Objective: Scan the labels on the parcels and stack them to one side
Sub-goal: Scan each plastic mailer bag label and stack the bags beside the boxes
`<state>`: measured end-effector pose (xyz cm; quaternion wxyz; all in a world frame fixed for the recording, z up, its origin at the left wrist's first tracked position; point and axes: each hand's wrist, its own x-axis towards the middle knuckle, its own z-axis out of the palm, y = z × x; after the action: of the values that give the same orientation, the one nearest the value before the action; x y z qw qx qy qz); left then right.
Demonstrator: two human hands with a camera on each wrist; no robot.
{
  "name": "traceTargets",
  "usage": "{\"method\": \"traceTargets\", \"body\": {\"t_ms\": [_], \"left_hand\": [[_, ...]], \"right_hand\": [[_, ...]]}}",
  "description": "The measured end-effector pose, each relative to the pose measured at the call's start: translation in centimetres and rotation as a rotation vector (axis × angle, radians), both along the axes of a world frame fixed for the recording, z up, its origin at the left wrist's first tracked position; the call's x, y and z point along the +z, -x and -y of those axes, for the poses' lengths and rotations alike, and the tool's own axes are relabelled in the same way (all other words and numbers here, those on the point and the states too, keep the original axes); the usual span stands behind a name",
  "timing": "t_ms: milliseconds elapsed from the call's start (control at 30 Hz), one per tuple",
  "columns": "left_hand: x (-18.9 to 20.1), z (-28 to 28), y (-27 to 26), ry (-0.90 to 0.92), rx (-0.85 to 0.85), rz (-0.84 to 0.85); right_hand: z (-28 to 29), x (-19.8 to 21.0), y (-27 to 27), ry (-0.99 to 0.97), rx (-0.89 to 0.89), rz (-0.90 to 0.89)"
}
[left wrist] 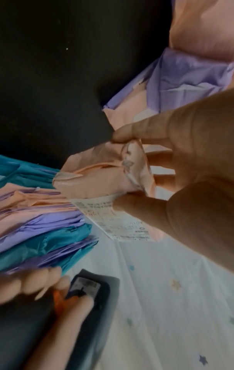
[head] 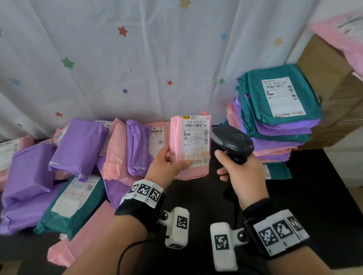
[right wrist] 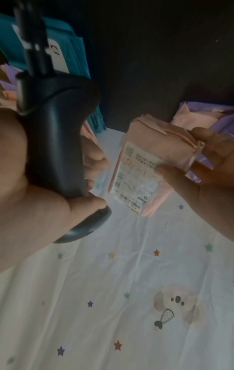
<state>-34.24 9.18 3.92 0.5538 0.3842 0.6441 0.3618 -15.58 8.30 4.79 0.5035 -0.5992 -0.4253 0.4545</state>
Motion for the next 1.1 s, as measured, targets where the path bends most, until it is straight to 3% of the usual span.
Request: {"method": "traceTargets", "body": {"t_ms": [233,667,933,1100], "left_hand": [[-0.6,0.0,0.4,-0.016,0.037,-0.034],[-1.5,-0.7,-0.2,0.004,0.057,-0.043],[-2.5,-1.7,-0.9,0.086,0.07,-0.133],[-3.7,-3.8,-2.1,0.208,0.048,-0.025]], "right_hand": [[0.5,1.1,1.0,0.061,0.124,0.005],[0.4,1.3,0.2,0.093,0.127,0.006],[0.0,0.8,-0.7,0.097,0.117,-0.011],[-0.3,-0.2,-2.1,0.157,0.075,-0.002]]}}
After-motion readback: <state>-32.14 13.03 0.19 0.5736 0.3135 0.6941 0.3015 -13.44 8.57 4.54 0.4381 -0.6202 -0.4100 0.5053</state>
